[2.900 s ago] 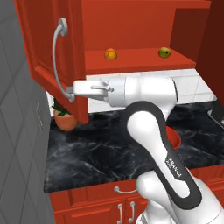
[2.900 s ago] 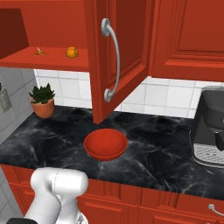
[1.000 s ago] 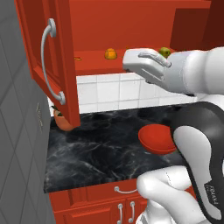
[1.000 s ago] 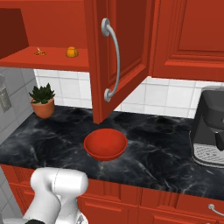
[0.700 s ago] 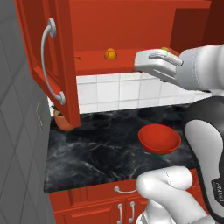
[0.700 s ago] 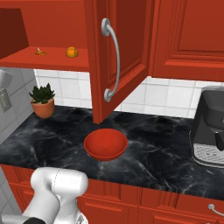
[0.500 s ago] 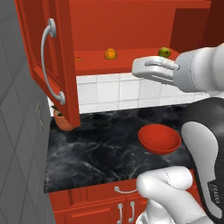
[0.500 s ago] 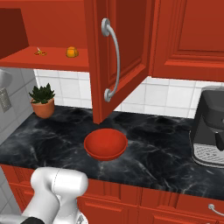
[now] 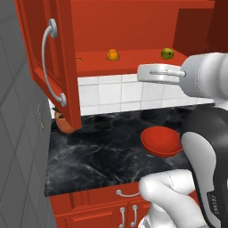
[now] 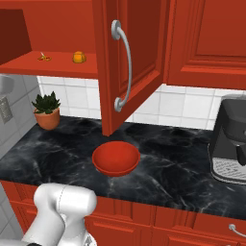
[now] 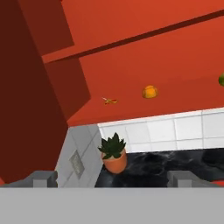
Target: Open the cabinet. Pick the orange and pear from the cabinet and place them into the bowl. Then close the cabinet.
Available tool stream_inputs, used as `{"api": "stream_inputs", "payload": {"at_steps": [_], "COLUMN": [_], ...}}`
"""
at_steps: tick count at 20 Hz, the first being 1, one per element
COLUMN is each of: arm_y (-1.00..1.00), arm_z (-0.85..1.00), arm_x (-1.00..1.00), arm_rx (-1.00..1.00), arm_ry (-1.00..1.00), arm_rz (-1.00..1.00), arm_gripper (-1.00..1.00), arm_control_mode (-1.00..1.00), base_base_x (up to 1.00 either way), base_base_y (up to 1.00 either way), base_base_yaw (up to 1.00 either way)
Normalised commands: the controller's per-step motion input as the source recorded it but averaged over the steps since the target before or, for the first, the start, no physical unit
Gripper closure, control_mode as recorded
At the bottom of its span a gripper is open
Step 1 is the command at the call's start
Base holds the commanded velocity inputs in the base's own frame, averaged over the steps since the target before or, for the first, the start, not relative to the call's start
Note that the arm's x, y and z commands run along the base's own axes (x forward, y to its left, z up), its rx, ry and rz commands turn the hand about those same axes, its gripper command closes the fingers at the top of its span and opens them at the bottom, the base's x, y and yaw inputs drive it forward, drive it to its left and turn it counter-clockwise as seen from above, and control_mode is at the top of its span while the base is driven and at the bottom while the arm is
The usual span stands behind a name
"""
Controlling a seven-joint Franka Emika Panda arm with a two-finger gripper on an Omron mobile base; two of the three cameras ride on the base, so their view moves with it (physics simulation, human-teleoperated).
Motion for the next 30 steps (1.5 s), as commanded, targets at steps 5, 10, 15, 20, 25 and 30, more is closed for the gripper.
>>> {"api": "stream_inputs", "payload": {"at_steps": [5,10,15,20,25,30], "arm_y": [-0.32,-0.46,-0.47,-0.24,-0.02,0.00], "arm_z": [0.00,0.00,0.00,0.00,0.00,0.00], "arm_x": [0.23,0.31,0.35,0.43,0.48,0.37], "arm_rx": [0.00,0.04,0.03,0.00,0.00,-0.03], "arm_ry": [-0.05,-0.02,-0.03,-0.01,0.00,0.00], "arm_rz": [0.00,0.00,0.00,0.01,0.00,0.00], "arm_gripper": [-1.00,-1.00,-1.00,-1.00,-1.00,-1.00], "arm_control_mode": [-1.00,-1.00,-1.00,-1.00,-1.00,-1.00], "base_base_x": [0.00,0.00,0.00,0.00,0.00,0.00], "base_base_y": [0.00,0.00,0.00,0.00,0.00,0.00], "base_base_yaw": [0.00,0.00,0.00,0.00,0.00,0.00]}}
